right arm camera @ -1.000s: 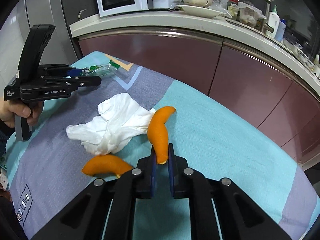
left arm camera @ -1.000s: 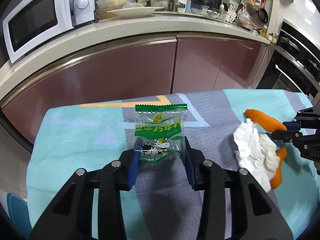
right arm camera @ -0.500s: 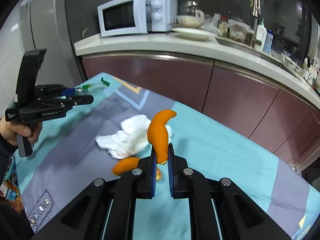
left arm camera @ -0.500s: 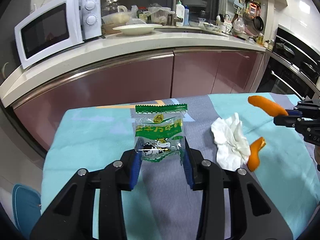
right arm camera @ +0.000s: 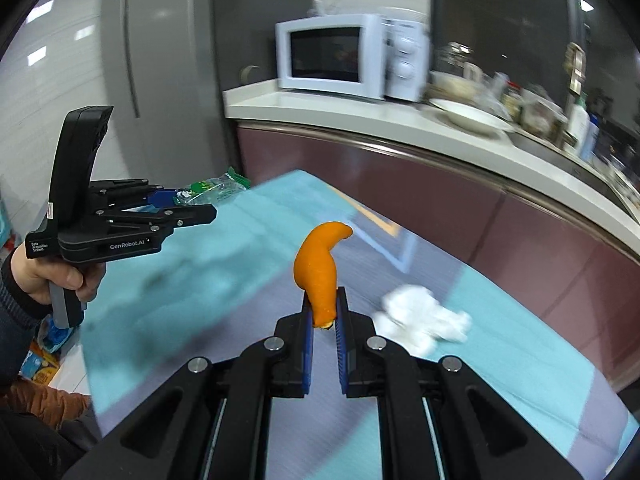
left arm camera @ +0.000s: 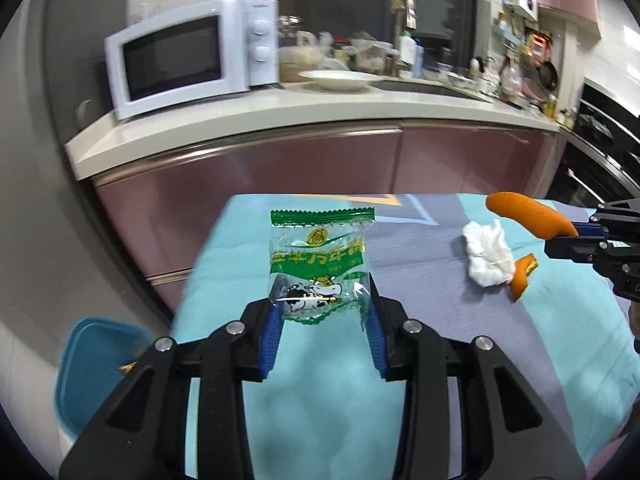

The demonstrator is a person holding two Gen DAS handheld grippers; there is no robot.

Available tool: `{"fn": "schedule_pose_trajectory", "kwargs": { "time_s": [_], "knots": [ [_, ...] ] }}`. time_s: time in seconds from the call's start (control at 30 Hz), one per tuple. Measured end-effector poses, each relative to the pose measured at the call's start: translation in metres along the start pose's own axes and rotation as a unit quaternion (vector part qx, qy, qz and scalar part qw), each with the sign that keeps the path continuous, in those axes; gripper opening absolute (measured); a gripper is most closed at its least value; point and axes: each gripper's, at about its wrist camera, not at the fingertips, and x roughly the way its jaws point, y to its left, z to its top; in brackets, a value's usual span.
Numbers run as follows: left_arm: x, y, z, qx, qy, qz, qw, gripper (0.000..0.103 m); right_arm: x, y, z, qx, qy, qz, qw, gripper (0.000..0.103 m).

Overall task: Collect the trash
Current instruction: 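Carry the wrapper and orange peel with both grippers over the bin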

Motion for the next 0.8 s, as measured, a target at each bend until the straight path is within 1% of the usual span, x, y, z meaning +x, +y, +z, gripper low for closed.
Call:
{"fn": "schedule_pose_trajectory", "kwargs": {
  "time_s": [0.1, 0.2, 0.43, 0.57, 0.63, 0.73, 0.8],
  "knots": [
    [-0.025, 0.029, -0.011, -0.016, -0.007, 0.026, 0.9995, 0.036, 0.009, 0.029, 0.018, -0.022, -0.006, 0.023, 0.999, 0.009],
    [-0.044, 0.060, -0.020, -0.035, -0.009, 0.049, 0.9982, 0.037, 0.023, 0.061, 0.040, -0.042, -0.012, 0.054, 0.998, 0.009],
    [-0.084, 0.145, -0.057, -0.084, -0.005, 0.109, 0.9905, 0.037, 0.066, 0.139, 0.088, -0.083, -0.011, 0.115, 0.990, 0.009],
    [-0.093, 0.192, -0.079, -0.108, 0.007, 0.138, 0.9845, 0.037, 0.105, 0.184, 0.116, -0.106, 0.009, 0.141, 0.984, 0.009],
    [-0.093, 0.216, -0.090, -0.120, 0.015, 0.147, 0.9818, 0.037, 0.123, 0.203, 0.125, -0.115, 0.021, 0.149, 0.982, 0.009],
    [-0.088, 0.240, -0.102, -0.131, 0.025, 0.153, 0.9791, 0.037, 0.158, 0.235, 0.137, -0.128, 0.048, 0.156, 0.978, 0.009],
    [-0.081, 0.253, -0.108, -0.136, 0.034, 0.155, 0.9778, 0.037, 0.177, 0.249, 0.142, -0.132, 0.064, 0.160, 0.976, 0.009]
  ]
}}
